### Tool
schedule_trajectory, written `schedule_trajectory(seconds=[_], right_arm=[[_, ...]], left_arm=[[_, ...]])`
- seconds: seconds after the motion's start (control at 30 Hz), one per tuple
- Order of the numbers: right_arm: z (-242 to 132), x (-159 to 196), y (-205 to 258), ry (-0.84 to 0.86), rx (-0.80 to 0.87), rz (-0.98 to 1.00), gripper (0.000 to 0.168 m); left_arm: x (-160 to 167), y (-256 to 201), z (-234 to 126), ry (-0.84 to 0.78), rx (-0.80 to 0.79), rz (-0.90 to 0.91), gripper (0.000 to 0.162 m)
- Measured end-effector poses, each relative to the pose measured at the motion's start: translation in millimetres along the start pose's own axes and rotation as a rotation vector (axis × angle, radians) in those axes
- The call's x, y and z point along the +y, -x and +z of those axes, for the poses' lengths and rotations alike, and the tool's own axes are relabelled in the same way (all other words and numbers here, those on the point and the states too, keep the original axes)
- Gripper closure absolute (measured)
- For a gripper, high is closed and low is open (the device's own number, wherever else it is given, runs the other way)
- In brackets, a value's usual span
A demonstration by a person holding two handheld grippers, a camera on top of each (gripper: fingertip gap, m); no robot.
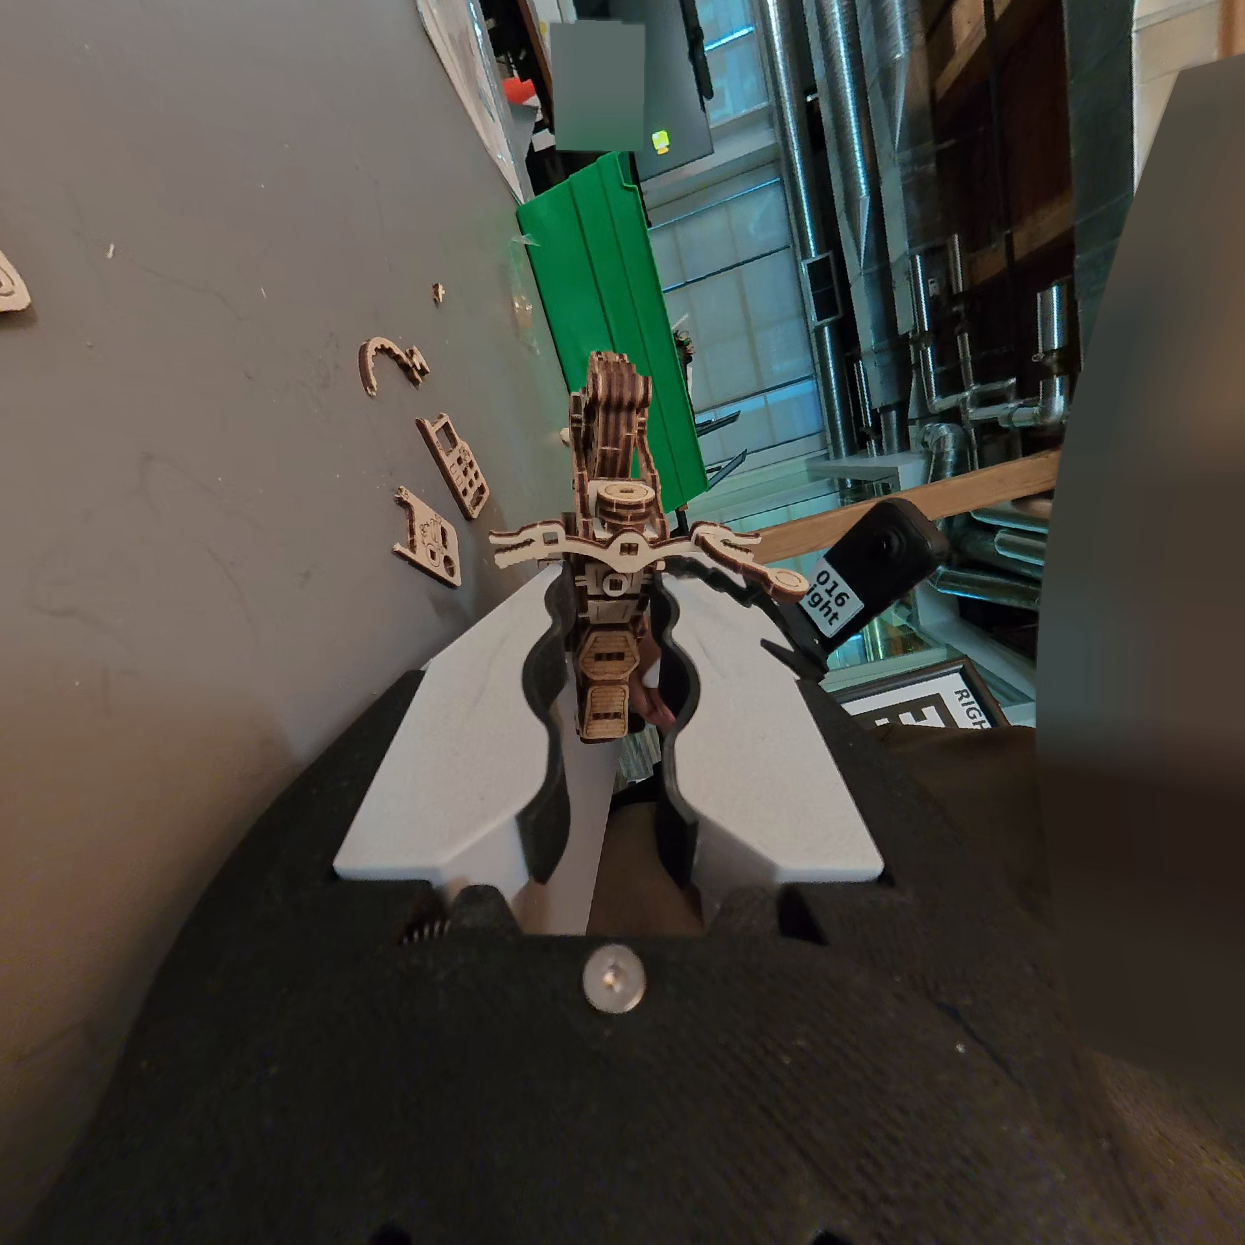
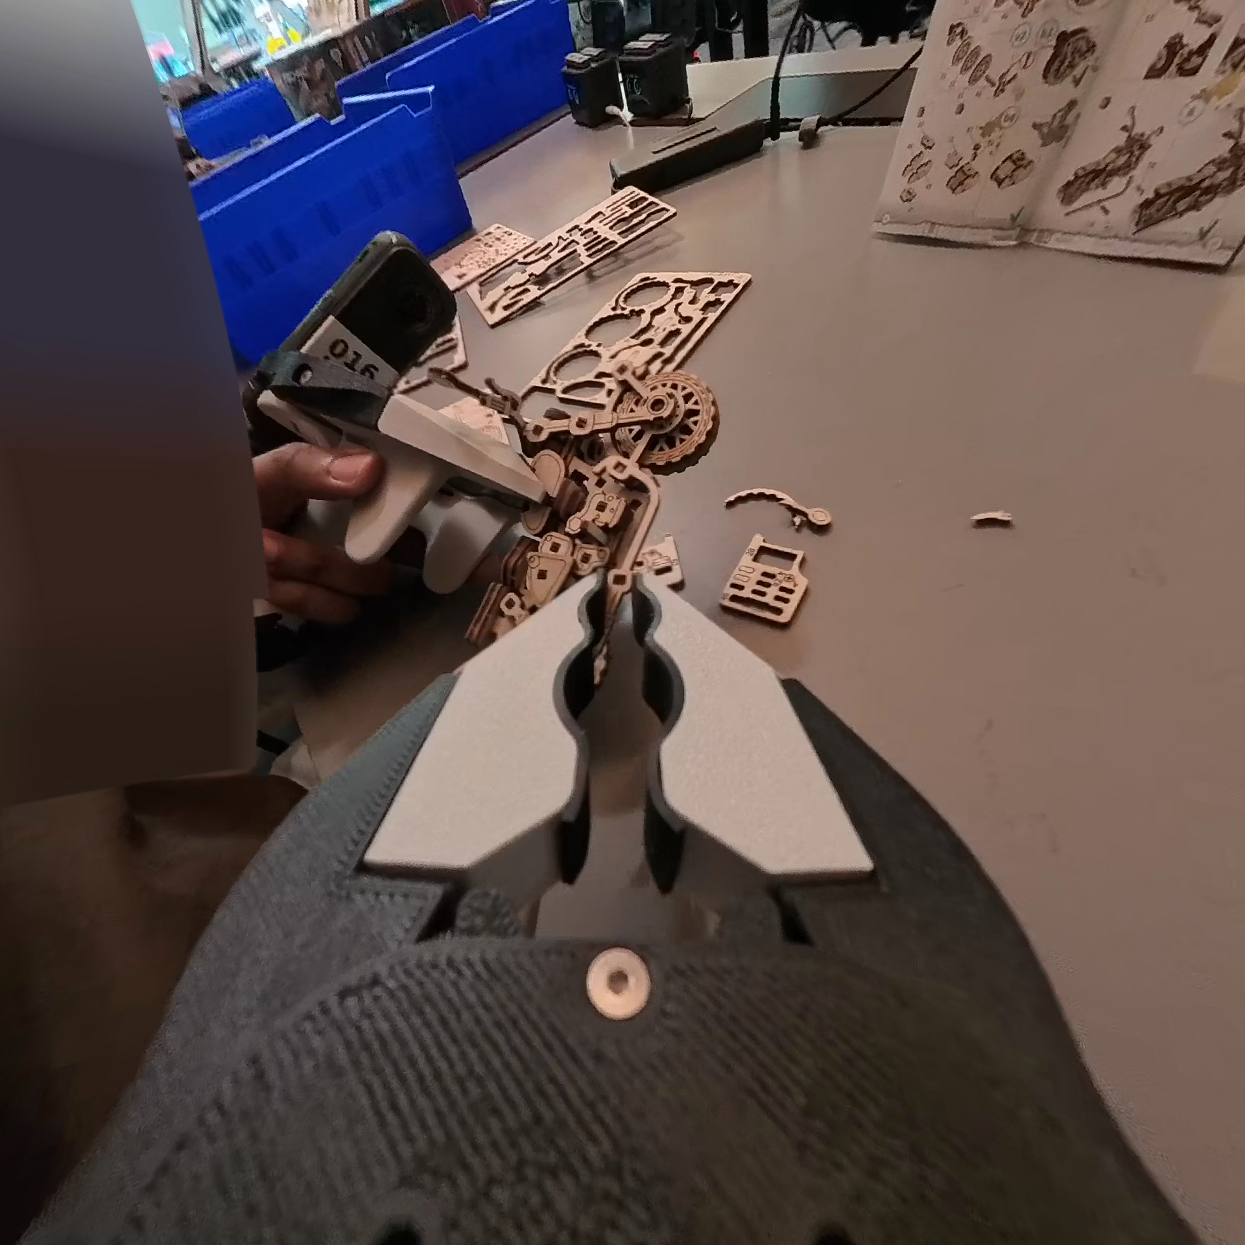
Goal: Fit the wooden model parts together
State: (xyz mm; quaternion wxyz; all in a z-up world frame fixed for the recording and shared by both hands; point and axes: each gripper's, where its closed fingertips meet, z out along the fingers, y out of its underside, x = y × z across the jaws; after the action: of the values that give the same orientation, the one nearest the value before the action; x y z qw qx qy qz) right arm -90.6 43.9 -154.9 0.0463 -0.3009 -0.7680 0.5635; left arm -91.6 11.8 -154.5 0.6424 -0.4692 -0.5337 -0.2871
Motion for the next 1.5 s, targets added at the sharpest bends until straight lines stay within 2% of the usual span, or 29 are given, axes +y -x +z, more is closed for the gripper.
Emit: schedule_trajectory(seconds=[0.27,0.43,1.5], right_arm=[[0.6,-1.6,-0.3,-0.018,0.015,0.109,0.164],[2.0,-0.5,-1.2,-0.011,0.066,0.075,0.163],[3.4,-3.2,-0.3,-0.028,0.079,0.016,0.163]], left_arm=[[-1.7,0.6,-0.5,-0.01,-0.002,-0.005,0.143],[-2.5,0.7,-0.7,-0.015,-0.001,-0.009,0.142],[-1.9,0.4,-0.4,-0.009,0.002,-0.009,0.142]])
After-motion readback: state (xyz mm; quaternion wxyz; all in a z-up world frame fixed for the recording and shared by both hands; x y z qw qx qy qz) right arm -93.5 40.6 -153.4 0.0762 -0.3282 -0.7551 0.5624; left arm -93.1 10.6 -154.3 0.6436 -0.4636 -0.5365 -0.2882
